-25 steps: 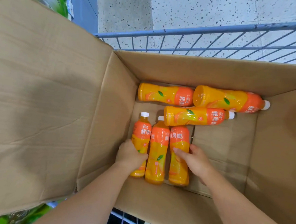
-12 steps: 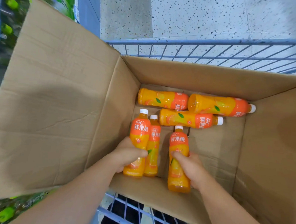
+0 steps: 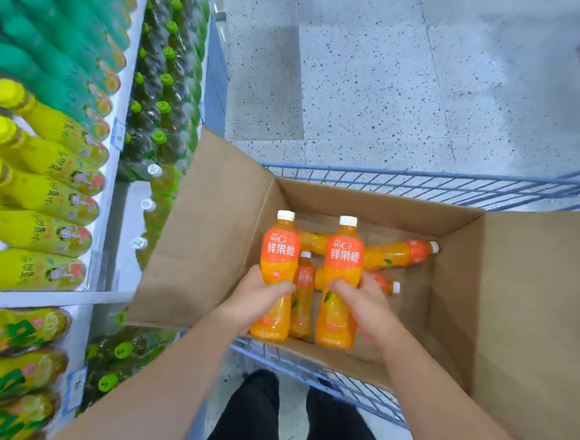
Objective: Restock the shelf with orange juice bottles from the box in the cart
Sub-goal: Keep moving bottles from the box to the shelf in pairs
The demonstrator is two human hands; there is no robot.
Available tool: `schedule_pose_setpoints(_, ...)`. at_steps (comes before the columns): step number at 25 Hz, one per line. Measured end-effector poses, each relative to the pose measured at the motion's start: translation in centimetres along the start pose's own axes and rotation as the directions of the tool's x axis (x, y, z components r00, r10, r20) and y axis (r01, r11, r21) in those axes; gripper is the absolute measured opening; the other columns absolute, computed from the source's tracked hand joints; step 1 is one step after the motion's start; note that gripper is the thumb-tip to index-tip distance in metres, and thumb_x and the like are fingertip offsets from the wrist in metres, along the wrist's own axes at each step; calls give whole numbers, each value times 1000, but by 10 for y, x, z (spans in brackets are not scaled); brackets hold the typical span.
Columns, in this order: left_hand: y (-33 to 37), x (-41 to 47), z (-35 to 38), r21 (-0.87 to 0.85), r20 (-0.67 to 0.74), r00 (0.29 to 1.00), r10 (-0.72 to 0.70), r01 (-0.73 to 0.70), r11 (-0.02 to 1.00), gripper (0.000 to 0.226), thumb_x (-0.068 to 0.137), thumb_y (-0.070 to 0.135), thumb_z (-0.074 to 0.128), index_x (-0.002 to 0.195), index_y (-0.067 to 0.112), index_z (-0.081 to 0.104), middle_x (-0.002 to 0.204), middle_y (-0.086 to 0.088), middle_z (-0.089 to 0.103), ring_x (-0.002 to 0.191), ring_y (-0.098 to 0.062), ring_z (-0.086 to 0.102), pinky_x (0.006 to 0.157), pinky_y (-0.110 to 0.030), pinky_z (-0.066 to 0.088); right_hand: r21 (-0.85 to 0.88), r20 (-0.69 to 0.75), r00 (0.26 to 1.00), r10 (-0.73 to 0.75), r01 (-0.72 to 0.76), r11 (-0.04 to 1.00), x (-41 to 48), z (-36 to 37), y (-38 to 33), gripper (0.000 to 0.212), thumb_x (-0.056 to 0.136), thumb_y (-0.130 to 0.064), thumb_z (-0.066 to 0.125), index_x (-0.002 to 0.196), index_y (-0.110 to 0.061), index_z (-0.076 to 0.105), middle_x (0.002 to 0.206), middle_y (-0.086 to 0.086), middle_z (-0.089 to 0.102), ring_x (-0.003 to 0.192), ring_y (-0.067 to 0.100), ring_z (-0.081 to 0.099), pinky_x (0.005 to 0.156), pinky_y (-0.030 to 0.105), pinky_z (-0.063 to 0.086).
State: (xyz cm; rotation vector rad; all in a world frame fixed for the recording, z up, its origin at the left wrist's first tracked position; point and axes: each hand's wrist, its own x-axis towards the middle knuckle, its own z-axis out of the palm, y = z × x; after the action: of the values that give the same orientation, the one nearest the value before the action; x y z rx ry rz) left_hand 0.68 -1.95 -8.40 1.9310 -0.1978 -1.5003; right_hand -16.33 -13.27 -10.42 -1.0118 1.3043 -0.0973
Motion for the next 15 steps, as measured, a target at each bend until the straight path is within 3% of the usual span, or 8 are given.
schedule_pose_setpoints(3,18,-38,-14,-10,-36,994,103,-103,995,14,84,16,78,91,19,65,84,-6,71,80,-20,69,74,-34,55,-2,7,996,-87,87,996,-35,12,-36,24,81,-10,76,100,-18,66,83,2,72,73,18,69,62,30,53)
schedule_pose_setpoints(5,30,-58,-26,9,-68,982,175,-174,985,15,84,12,77,87,17,64,80,-5,69,77,-21,67,73,-34,54,-17,21,989,-147,147,989,-54,18,-58,28,78,-10,76,103,-14,66,83,6,71,70,17,68,59,30,54)
schedule_pose_setpoints(10,61,-101,-66,26,-162,934,318,-318,948,17,84,9,77,90,18,63,79,-4,70,73,-16,66,69,-31,54,-32,40,959,-280,281,959,-85,42,-106,28,81,-12,76,106,-15,65,86,7,71,73,19,67,68,40,59)
schedule_pose_setpoints(12,73,-118,-80,3,-206,909,362,-369,929,20,82,11,78,98,13,66,88,-13,73,78,-22,71,74,-36,57,-37,93,937,-337,342,939,-96,55,-129,27,79,-12,77,104,-18,66,87,7,73,77,23,69,78,49,60)
schedule_pose_setpoints(15,90,-151,-94,-22,-298,848,437,-464,886,32,74,17,78,103,8,68,95,-20,74,87,-34,73,81,-47,59,-13,214,887,-409,421,907,-116,75,-163,25,82,-8,75,102,-20,66,87,6,76,76,22,72,75,46,61)
